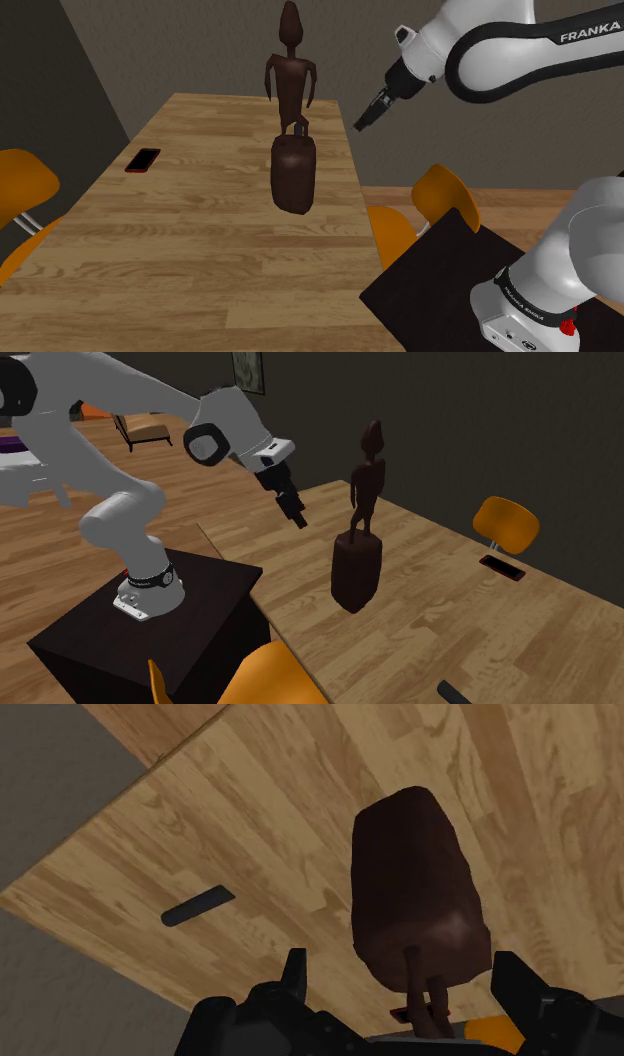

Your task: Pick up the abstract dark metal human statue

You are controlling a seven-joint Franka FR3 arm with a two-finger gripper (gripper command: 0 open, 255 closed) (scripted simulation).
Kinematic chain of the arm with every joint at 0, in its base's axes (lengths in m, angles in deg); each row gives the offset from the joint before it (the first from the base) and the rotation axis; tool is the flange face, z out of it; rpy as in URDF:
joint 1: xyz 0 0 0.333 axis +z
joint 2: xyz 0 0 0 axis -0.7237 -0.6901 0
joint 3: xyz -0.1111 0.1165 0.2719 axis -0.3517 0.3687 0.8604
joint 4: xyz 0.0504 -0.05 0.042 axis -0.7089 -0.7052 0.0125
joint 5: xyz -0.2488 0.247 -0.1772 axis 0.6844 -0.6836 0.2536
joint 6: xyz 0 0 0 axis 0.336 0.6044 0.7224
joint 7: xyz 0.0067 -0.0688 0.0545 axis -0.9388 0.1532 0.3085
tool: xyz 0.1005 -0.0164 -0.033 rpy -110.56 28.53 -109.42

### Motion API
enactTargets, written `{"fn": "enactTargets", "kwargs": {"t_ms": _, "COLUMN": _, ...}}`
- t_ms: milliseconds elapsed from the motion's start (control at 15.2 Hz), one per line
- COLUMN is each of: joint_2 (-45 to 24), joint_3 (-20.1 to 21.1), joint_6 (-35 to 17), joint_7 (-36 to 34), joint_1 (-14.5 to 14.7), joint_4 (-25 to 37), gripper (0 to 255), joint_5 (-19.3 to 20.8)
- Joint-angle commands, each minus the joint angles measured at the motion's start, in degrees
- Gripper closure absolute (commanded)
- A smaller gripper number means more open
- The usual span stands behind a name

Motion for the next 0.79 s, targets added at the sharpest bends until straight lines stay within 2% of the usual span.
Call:
{"fn": "enactTargets", "kwargs": {"t_ms": 0, "joint_2": -4.4, "joint_3": -1.8, "joint_6": -8.5, "joint_7": 4.5, "joint_1": 2.8, "joint_4": 0.1, "gripper": 0, "joint_5": -1.5}}
{"fn": "enactTargets", "kwargs": {"t_ms": 198, "joint_2": -10.4, "joint_3": -5.9, "joint_6": -18.6, "joint_7": 12.4, "joint_1": 9.2, "joint_4": 1.6, "gripper": 0, "joint_5": -5.5}}
{"fn": "enactTargets", "kwargs": {"t_ms": 330, "joint_2": -14.2, "joint_3": -11.0, "joint_6": -24.7, "joint_7": 19.6, "joint_1": 16.3, "joint_4": 3.2, "gripper": 0, "joint_5": -10.0}}
{"fn": "enactTargets", "kwargs": {"t_ms": 396, "joint_2": -16.0, "joint_3": -14.7, "joint_6": -27.5, "joint_7": 24.2, "joint_1": 21.4, "joint_4": 4.3, "gripper": 0, "joint_5": -13.3}}
{"fn": "enactTargets", "kwargs": {"t_ms": 462, "joint_2": -17.6, "joint_3": -19.9, "joint_6": -30.1, "joint_7": 29.6, "joint_1": 28.0, "joint_4": 5.6, "gripper": 0, "joint_5": -17.5}}
{"fn": "enactTargets", "kwargs": {"t_ms": 528, "joint_2": -18.9, "joint_3": -27.1, "joint_6": -32.6, "joint_7": 35.9, "joint_1": 36.8, "joint_4": 7.1, "gripper": 0, "joint_5": -22.4}}
{"fn": "enactTargets", "kwargs": {"t_ms": 594, "joint_2": -19.7, "joint_3": -36.3, "joint_6": -34.9, "joint_7": 43.1, "joint_1": 47.9, "joint_4": 8.9, "gripper": 0, "joint_5": -28.1}}
{"fn": "enactTargets", "kwargs": {"t_ms": 726, "joint_2": -19.8, "joint_3": -43.1, "joint_6": -36.7, "joint_7": 45.4, "joint_1": 55.2, "joint_4": 8.6, "gripper": 0, "joint_5": -30.0}}
